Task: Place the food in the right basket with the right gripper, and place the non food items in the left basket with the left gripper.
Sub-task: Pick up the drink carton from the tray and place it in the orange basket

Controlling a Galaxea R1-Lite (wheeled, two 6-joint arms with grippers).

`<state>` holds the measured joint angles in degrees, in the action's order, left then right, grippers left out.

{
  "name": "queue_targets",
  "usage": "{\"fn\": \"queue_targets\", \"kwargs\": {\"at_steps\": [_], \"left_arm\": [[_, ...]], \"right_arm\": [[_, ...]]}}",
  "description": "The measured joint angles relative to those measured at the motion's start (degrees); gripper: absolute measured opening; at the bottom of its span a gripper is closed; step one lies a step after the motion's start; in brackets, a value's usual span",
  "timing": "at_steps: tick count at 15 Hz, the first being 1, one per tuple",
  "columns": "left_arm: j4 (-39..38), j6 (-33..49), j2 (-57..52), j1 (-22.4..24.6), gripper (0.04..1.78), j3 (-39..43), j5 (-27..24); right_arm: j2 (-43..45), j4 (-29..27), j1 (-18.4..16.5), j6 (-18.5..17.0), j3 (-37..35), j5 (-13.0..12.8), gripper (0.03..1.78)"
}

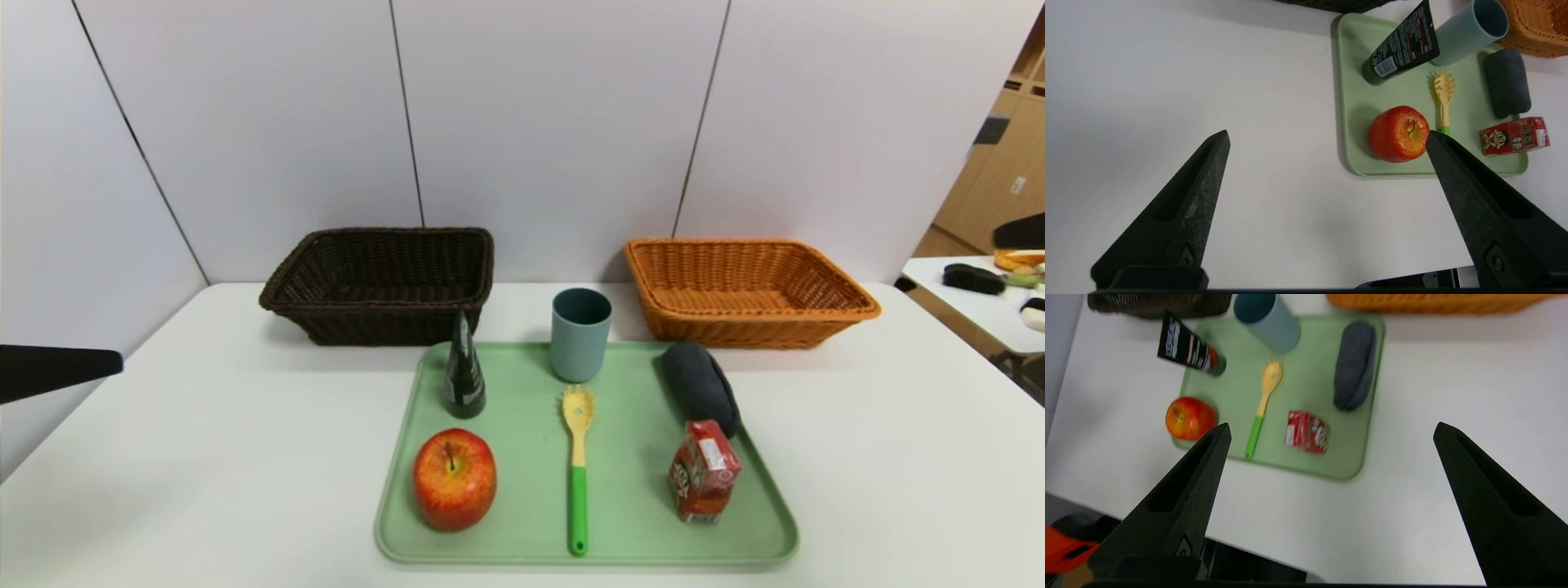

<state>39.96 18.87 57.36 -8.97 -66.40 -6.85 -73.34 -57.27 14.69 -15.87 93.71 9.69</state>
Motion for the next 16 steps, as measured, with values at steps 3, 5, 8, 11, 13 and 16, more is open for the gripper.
{"fn": "queue_targets", "kwargs": {"at_steps": [3, 5, 8, 11, 13, 16], "left_arm": [[-3.6, -0.4, 2.2, -2.9, 1.69, 3.4, 0.9], [-6.4, -0.4, 2.9, -3.7, 1.69, 5.0, 0.9], [-6.2, 0.0, 3.7, -4.5, 1.69, 6.0, 0.9], [-6.3, 0.1, 4.0, -4.6, 1.69, 6.5, 0.8], [-6.3, 0.0, 4.0, -4.6, 1.69, 6.5, 0.7], [-6.2, 0.0, 4.0, -4.6, 1.69, 6.6, 0.5]], "right_arm": [[-9.8, -8.6, 13.8, -10.9, 4.9, -6.2, 1.71], [-15.8, -10.5, 20.6, -15.4, 5.3, -9.3, 1.71], [-23.7, -13.1, 24.5, -16.6, 5.4, -10.3, 1.71], [-29.8, -13.7, 25.2, -16.7, 5.3, -10.4, 1.71], [-32.6, -13.7, 25.3, -16.7, 5.4, -10.3, 1.71], [-35.9, -13.2, 24.2, -16.7, 5.4, -10.4, 1.71]]}}
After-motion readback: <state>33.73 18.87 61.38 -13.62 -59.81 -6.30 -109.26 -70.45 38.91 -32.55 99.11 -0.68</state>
